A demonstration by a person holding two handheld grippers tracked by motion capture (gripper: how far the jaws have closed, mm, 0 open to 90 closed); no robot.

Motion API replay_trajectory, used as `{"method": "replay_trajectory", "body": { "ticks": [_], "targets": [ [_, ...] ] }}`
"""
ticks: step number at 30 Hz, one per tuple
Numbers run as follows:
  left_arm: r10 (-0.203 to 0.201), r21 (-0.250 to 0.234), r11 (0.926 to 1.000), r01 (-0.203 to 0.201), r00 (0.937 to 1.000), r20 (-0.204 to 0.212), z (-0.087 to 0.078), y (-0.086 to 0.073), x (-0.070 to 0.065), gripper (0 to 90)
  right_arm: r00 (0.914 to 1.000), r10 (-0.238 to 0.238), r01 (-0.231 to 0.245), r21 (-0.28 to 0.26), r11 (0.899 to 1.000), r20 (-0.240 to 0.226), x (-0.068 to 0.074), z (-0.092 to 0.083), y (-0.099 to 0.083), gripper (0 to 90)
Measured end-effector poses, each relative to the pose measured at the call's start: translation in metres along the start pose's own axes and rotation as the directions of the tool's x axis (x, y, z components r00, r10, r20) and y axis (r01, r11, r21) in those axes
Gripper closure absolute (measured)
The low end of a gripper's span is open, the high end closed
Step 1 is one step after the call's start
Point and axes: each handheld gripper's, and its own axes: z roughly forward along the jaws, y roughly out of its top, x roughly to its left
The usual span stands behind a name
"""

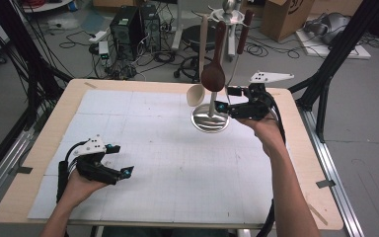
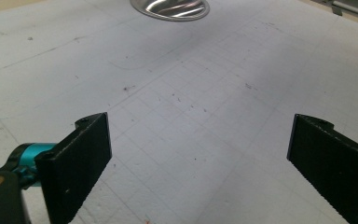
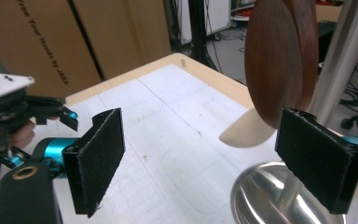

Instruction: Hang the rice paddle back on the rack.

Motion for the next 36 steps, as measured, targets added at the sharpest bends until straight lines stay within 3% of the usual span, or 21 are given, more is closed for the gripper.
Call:
{"method": "replay_trajectory", "body": {
  "ticks": [20, 24, 36],
  "targets": [
    [-0.009, 0.009, 0.9999, 0.009, 0.9999, 0.006, 0.001, 0.0, 0.001, 6.8, 0.9997, 0.02, -0.02, 0.017, 1.0, 0.013, 0.004, -0.006, -0.038, 9.4],
    [-0.013, 0.003, 0.9999, 0.013, 0.9998, 0.013, 0.001, 0.0, 0.002, 5.6, 0.9993, 0.033, -0.034, 0.028, 0.999, 0.019, 0.006, -0.006, -0.048, 1.4],
    [-0.017, 0.019, 0.9997, 0.017, 0.9998, 0.0, 0.002, -0.002, 0.003, 1.7, 0.9994, 0.009, -0.011, 0.065, 0.998, 0.032, 0.013, -0.008, -0.076, 0.5]
  ]
}}
